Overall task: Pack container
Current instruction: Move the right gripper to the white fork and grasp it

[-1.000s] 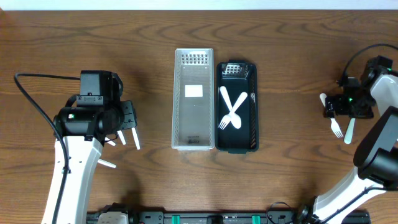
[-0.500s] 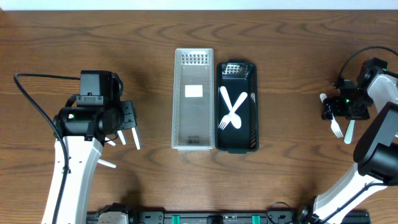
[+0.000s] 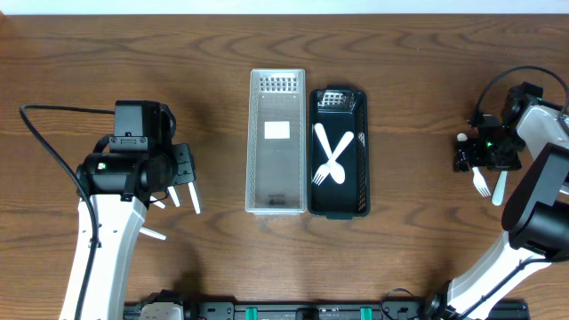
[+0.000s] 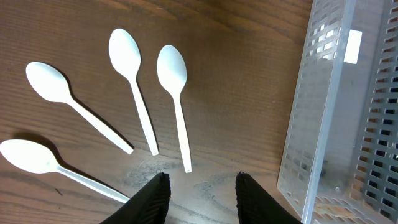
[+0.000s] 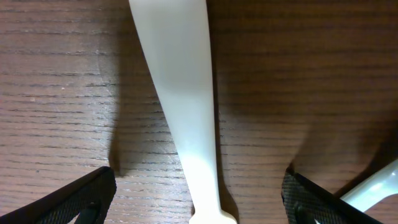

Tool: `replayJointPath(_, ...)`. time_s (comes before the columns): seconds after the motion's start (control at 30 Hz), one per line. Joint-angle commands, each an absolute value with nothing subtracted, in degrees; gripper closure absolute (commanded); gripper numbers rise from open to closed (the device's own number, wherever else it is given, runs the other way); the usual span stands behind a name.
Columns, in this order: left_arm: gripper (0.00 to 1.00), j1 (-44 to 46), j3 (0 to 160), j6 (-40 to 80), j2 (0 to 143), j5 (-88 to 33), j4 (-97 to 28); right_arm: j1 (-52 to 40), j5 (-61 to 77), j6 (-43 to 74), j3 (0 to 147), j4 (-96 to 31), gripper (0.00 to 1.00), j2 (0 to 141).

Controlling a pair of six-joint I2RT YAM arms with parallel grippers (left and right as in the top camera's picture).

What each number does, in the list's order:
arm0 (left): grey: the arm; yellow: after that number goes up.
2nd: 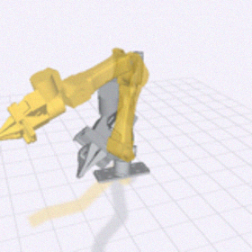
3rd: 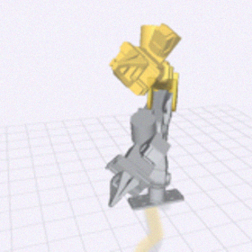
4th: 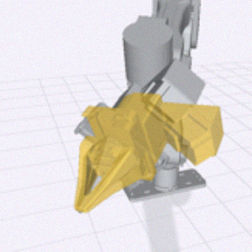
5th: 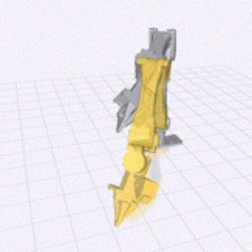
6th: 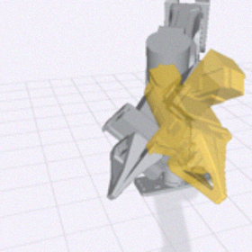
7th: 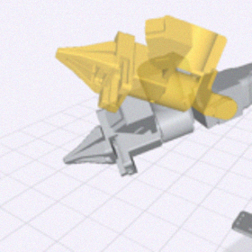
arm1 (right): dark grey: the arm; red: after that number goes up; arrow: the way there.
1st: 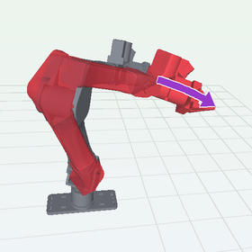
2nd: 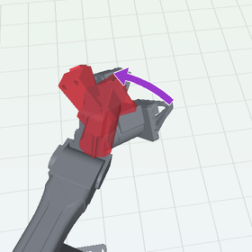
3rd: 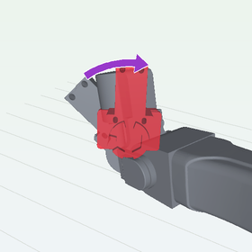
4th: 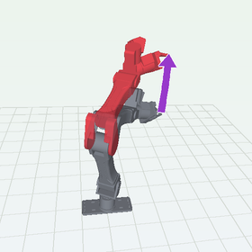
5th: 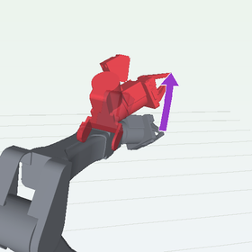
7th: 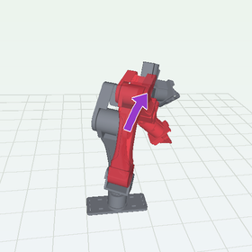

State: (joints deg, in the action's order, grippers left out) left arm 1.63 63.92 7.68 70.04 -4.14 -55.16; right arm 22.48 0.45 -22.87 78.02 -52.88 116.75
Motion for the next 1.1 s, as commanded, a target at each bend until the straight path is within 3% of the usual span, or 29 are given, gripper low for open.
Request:
replayJointPath(0.0, 0.62, 1.76, 64.84, 7.79, 70.08, -4.10, -55.24, 22.06, 0.67, -23.40, 77.52, -52.88, 0.12, 117.67)
replayJointPath(0.3, 0.62, 1.76, 64.84, 7.79, 70.08, -4.10, -55.22, 22.04, 0.67, -23.38, 77.45, -52.88, 0.16, 117.78)
replayJointPath(0.7, 0.62, 1.76, 64.84, 7.81, 70.08, -4.10, -55.24, 22.04, 0.69, -23.20, 77.45, -52.90, 0.58, 117.78)
replayJointPath(0.9, 0.57, 1.76, 64.84, 7.81, 70.08, -4.10, -55.22, 22.04, 0.69, -22.70, 77.45, -52.84, 0.74, 117.78)
replayJointPath(1.07, 0.56, 1.76, 64.84, 7.81, 70.08, -4.10, -55.22, 22.04, 0.69, -20.43, 77.45, -52.16, 0.79, 117.78)
